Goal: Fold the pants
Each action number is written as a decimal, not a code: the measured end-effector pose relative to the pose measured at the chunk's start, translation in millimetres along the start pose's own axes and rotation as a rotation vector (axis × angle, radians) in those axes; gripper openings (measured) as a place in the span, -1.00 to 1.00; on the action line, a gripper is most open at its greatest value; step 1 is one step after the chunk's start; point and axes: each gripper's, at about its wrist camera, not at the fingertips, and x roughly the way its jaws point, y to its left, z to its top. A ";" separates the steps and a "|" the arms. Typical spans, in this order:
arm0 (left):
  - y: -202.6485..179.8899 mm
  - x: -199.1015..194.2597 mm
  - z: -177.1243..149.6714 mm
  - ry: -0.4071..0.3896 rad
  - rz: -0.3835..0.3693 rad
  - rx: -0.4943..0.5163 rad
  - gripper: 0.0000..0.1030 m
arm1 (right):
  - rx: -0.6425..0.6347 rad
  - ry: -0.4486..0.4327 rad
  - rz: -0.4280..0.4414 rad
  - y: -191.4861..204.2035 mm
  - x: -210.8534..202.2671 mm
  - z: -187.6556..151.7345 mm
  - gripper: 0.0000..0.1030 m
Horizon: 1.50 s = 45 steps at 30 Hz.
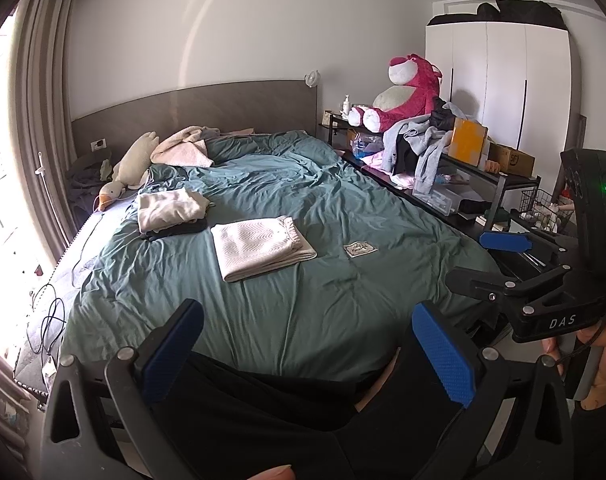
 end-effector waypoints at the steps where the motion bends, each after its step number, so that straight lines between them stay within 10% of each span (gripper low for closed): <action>1: 0.4 -0.2 0.1 0.001 -0.002 -0.001 1.00 | 0.000 0.000 0.001 0.4 0.3 0.1 1.00; 45: 2.5 -2.1 -1.4 -0.002 -0.017 0.003 1.00 | -0.021 -0.003 0.020 -2.5 -2.1 -2.9 1.00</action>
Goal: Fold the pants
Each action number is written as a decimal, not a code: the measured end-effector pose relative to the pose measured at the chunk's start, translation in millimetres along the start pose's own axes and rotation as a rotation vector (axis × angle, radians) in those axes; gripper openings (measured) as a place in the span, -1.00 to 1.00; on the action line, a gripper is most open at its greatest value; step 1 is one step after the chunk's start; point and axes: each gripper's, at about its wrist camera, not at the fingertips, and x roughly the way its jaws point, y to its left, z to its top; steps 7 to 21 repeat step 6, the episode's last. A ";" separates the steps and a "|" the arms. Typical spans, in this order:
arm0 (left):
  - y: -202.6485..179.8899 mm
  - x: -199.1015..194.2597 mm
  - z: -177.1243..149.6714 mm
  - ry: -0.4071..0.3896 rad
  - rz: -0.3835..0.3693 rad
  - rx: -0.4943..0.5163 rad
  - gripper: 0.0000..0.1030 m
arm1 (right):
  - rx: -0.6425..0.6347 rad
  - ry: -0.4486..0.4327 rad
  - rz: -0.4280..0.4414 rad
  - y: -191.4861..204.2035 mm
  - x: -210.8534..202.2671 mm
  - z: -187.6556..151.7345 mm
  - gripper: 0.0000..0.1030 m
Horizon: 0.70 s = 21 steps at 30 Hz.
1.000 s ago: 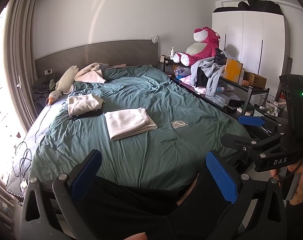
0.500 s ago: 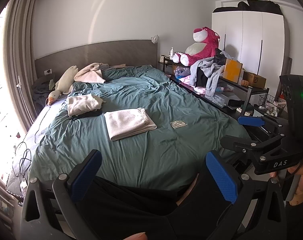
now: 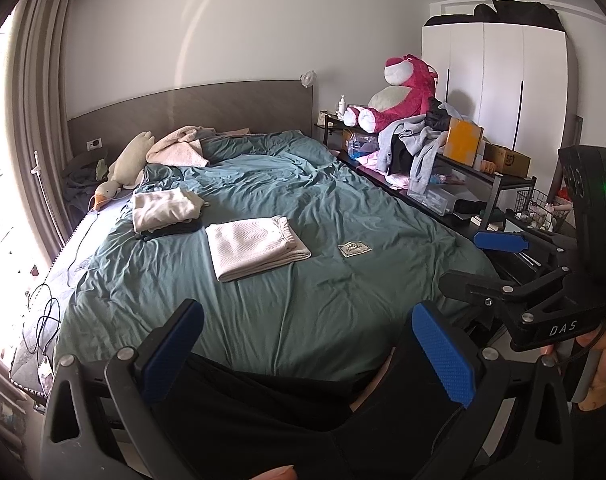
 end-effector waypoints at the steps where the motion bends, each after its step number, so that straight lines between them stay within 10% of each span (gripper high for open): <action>1: -0.1 0.0 0.0 0.001 -0.001 0.000 1.00 | -0.003 0.001 0.001 -0.3 -0.4 -0.1 1.00; 21: 1.6 0.5 1.6 -0.007 -0.002 0.006 1.00 | -0.006 0.005 0.009 -1.2 0.4 -1.1 1.00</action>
